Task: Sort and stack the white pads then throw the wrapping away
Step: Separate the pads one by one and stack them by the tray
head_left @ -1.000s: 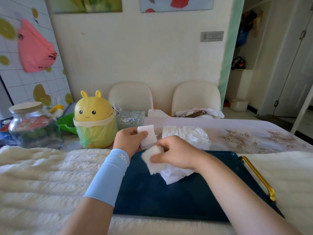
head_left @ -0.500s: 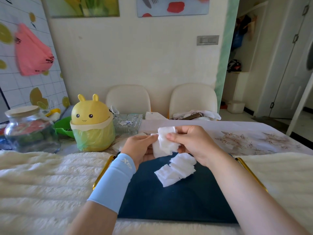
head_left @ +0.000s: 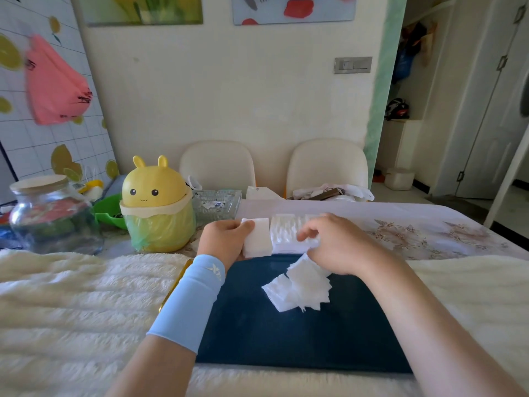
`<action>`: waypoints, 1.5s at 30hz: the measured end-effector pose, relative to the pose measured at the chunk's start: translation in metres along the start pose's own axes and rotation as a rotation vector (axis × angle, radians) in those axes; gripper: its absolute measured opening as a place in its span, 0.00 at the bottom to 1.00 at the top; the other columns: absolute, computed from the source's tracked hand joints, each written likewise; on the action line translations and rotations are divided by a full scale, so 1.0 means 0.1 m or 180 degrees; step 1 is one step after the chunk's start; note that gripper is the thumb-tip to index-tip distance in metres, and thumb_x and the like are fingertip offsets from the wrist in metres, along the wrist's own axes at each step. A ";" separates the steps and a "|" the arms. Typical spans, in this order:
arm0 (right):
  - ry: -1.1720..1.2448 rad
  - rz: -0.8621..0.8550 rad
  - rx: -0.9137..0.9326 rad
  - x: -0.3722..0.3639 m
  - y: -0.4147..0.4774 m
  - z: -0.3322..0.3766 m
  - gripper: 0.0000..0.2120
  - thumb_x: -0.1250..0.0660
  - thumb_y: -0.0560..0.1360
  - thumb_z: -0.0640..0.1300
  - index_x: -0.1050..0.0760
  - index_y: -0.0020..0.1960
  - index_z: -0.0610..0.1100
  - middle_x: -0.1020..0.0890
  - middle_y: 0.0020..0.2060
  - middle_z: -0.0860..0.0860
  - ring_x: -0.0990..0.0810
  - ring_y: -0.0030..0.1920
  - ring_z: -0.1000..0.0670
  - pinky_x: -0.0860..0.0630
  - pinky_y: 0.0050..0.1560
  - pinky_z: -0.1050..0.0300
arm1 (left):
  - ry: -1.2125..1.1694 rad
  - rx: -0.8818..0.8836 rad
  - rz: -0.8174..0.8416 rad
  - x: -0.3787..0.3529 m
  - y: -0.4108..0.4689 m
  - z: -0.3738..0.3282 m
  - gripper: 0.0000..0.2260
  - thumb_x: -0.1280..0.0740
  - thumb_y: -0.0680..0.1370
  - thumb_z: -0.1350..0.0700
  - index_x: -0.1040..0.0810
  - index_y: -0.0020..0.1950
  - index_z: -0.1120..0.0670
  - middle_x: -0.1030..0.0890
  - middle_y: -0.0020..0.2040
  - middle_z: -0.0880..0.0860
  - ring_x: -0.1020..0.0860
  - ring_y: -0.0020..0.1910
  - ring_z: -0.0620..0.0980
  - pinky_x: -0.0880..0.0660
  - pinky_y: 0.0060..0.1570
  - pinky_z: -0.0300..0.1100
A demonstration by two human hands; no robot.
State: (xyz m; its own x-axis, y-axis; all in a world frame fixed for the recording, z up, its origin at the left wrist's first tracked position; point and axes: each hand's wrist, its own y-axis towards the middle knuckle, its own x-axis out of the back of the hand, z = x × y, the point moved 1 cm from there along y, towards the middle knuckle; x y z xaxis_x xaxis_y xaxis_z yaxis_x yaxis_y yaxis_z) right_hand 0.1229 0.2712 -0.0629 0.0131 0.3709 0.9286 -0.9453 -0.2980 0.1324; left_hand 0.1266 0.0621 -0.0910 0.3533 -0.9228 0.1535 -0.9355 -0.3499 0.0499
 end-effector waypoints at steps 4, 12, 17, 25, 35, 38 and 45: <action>0.0269 0.0263 0.0657 -0.18 -0.04 0.26 0.13 0.35 0.80 0.42 0.18 0.55 0.58 0.23 0.50 0.61 0.23 0.50 0.56 0.28 0.51 0.59 | 0.0108 -0.0013 0.0004 0.00 0.01 0.01 0.04 0.31 0.78 0.52 0.18 0.48 0.51 0.16 0.49 0.54 0.17 0.48 0.57 0.17 0.47 0.54; -0.0619 0.0945 0.0640 -0.32 -0.07 0.35 0.14 0.32 0.77 0.46 0.18 0.60 0.56 0.19 0.55 0.53 0.30 0.57 0.47 0.34 0.48 0.60 | 0.0051 -0.0007 -0.0036 0.01 0.01 0.02 0.05 0.31 0.78 0.54 0.19 0.43 0.51 0.16 0.48 0.55 0.17 0.48 0.58 0.17 0.44 0.54; 0.1238 0.0489 0.0534 -0.18 0.00 0.18 0.03 0.26 0.74 0.46 0.16 0.47 0.53 0.16 0.45 0.58 0.19 0.47 0.58 0.22 0.53 0.58 | 0.0107 0.0014 -0.0072 0.03 0.00 0.02 0.06 0.31 0.78 0.53 0.20 0.42 0.50 0.17 0.48 0.56 0.18 0.48 0.58 0.17 0.44 0.54; 0.2616 0.0057 0.0335 -0.07 0.04 0.08 0.20 0.26 0.75 0.39 0.20 0.65 0.53 0.17 0.56 0.55 0.19 0.54 0.63 0.23 0.50 0.67 | -0.0471 0.0335 0.0776 -0.12 -0.17 -0.05 0.09 0.30 0.79 0.55 0.17 0.54 0.58 0.14 0.47 0.57 0.14 0.43 0.54 0.18 0.38 0.44; 0.2012 -0.0270 0.0352 0.01 0.05 0.11 0.20 0.22 0.72 0.44 0.19 0.63 0.54 0.15 0.49 0.60 0.19 0.47 0.66 0.27 0.46 0.71 | -0.0784 0.0486 0.1330 -0.22 -0.29 -0.12 0.11 0.37 0.82 0.54 0.18 0.54 0.58 0.14 0.49 0.61 0.15 0.47 0.57 0.18 0.40 0.45; 0.2034 -0.0524 0.0290 -0.03 0.06 0.12 0.20 0.22 0.71 0.45 0.19 0.62 0.53 0.15 0.53 0.58 0.18 0.52 0.63 0.22 0.55 0.64 | -0.0953 0.0492 0.1523 -0.22 -0.29 -0.15 0.15 0.38 0.83 0.51 0.19 0.56 0.60 0.15 0.51 0.61 0.16 0.48 0.57 0.18 0.42 0.46; 0.2176 -0.0876 -0.0314 -0.03 0.10 0.04 0.15 0.18 0.67 0.50 0.18 0.50 0.50 0.16 0.43 0.56 0.18 0.43 0.57 0.25 0.43 0.64 | -0.1237 0.0396 0.1688 -0.20 -0.27 -0.12 0.10 0.37 0.82 0.60 0.19 0.56 0.62 0.15 0.51 0.61 0.15 0.46 0.54 0.17 0.45 0.42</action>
State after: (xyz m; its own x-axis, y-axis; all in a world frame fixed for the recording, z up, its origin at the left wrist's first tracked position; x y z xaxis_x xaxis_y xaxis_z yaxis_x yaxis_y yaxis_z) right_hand 0.1147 0.2633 -0.0633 0.0785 0.8951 0.4390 -0.9624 -0.0467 0.2674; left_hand 0.1446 0.0918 -0.0839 -0.1554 -0.9578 -0.2418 -0.9836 0.1728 -0.0523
